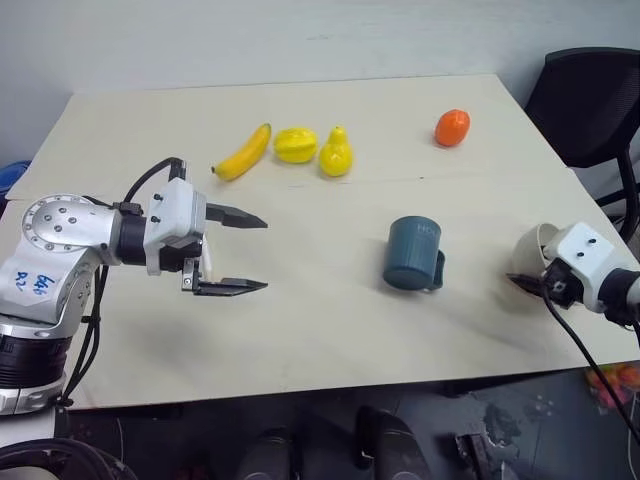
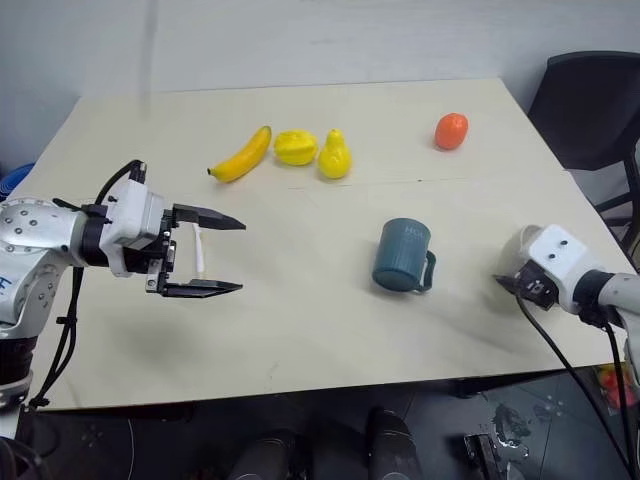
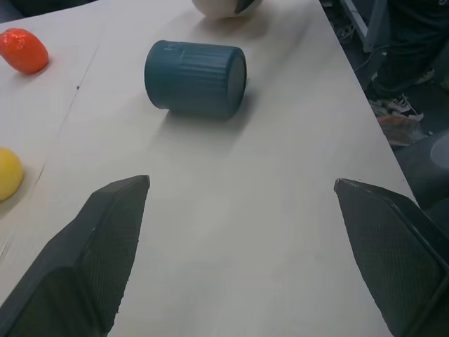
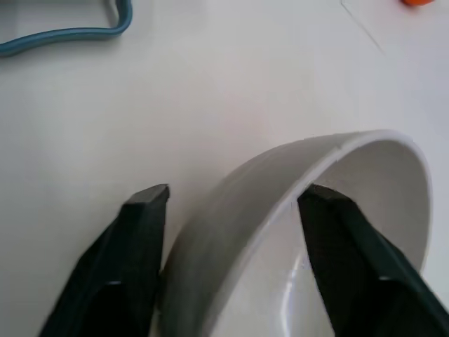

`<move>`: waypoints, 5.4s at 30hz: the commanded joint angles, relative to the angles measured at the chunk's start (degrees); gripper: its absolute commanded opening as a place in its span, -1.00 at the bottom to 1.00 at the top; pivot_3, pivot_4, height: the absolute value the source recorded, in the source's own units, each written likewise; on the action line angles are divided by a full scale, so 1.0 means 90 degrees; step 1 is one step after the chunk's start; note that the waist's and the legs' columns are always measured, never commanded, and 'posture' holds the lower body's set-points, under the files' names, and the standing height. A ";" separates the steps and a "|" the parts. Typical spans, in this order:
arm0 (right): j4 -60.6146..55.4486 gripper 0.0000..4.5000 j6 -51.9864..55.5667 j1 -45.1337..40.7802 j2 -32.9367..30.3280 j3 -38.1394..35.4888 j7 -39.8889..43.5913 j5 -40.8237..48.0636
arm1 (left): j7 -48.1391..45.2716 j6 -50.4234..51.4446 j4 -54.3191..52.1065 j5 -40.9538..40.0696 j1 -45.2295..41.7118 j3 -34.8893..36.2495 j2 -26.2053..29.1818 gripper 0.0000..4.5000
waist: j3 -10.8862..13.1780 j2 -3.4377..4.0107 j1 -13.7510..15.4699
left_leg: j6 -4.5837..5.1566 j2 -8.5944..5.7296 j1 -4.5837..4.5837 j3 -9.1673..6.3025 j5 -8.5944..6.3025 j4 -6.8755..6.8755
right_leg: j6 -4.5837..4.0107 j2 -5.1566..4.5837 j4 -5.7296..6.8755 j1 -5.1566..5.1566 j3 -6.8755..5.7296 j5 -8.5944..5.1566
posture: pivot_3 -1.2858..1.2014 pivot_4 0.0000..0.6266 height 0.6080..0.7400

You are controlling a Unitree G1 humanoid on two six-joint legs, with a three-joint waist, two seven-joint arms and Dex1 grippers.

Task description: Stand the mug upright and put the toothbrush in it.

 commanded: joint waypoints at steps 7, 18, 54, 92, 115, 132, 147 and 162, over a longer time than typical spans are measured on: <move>-0.1894 0.68 0.2771 -0.0866 -0.0475 -0.1297 -0.0380 0.1460 | -0.0009 -0.0119 -0.0039 0.0045 0.0032 0.0122 0.0044 1.00 | 0.0000 0.0000 0.0016 | 0.0004 0.0002 0.0002 0.0001 -0.0003 0.0001 | 0.0004 0.0000 -0.0003 0.0000 0.0008 0.0003 | 0.03 -0.52 1.00; -0.3421 0.28 0.7964 -0.2614 0.2968 -0.1933 -0.3229 0.2504 | 0.0234 -0.0123 -0.0227 0.0110 0.0168 0.0151 -0.0029 1.00 | -0.0009 -0.0010 0.0080 | -0.0001 0.0007 -0.0079 0.0006 -0.0007 0.0020 | -0.0011 0.0008 0.0020 -0.0092 0.0016 0.0006 | 0.03 -0.52 1.00; -0.1029 -0.38 0.7361 -0.2436 0.3514 0.0068 -0.4143 0.2736 | 0.0349 0.0066 -0.0481 0.0016 0.0029 0.0156 0.0020 1.00 | -0.0015 -0.0021 -0.0032 | 0.0013 -0.0032 -0.0079 0.0019 -0.0003 0.0014 | 0.0008 0.0008 0.0011 -0.0095 0.0029 0.0016 | 0.03 -0.52 1.00; 0.4671 -0.98 -0.5092 -0.3105 0.6132 0.3205 -0.3937 -0.1056 | 0.1880 0.1910 -0.1637 -0.0618 0.1801 0.2673 0.0846 1.00 | -0.0024 -0.0040 -0.0364 | -0.0002 0.0012 -0.0073 0.0014 -0.0003 -0.0003 | 0.0002 0.0017 -0.0002 -0.0094 0.0028 0.0013 | 0.03 -0.52 1.00; -0.3438 0.51 0.1557 -0.0820 0.1239 0.0643 -0.0744 0.4379 | 0.6691 0.5256 0.0130 0.0662 -0.0194 0.1934 -0.2071 1.00 | -0.0024 -0.0054 0.0060 | 0.0005 0.0008 -0.0069 0.0017 -0.0006 0.0019 | 0.0002 0.0012 0.0017 -0.0088 0.0033 0.0018 | 0.03 -0.52 1.00; -0.3425 0.99 0.2878 -0.2356 -0.0270 -0.0192 -0.1204 0.6808 | 0.8084 0.6042 0.3065 0.1444 -0.2296 0.1842 -0.3572 1.00 | -0.0033 -0.0132 0.0200 | 0.0024 -0.0024 -0.0086 0.0021 -0.0001 0.0026 | 0.0028 -0.0018 -0.0003 -0.0089 0.0030 0.0038 | 0.03 -0.52 1.00; -0.3233 1.00 0.2958 -0.2227 -0.0076 -0.0266 -0.1390 0.6816 | 0.8790 0.5930 0.3317 0.1648 -0.2753 0.3035 -0.3868 -0.91 | -0.0035 -0.0135 0.0181 | 0.0025 -0.0027 -0.0080 0.0024 0.0001 0.0027 | 0.0030 -0.0021 0.0003 -0.0088 0.0033 0.0039 | 0.03 -0.52 1.00; -0.3283 1.00 0.3056 -0.1322 0.0079 -0.0710 -0.2586 0.6646 | 0.4570 0.2833 0.0786 -0.0563 -0.2687 0.1197 -0.4362 -0.91 | -0.0017 -0.0165 0.0171 | 0.0019 -0.0036 -0.0097 0.0035 0.0000 0.0036 | 0.0028 -0.0016 -0.0010 -0.0089 0.0017 0.0040 | 0.03 -0.52 1.00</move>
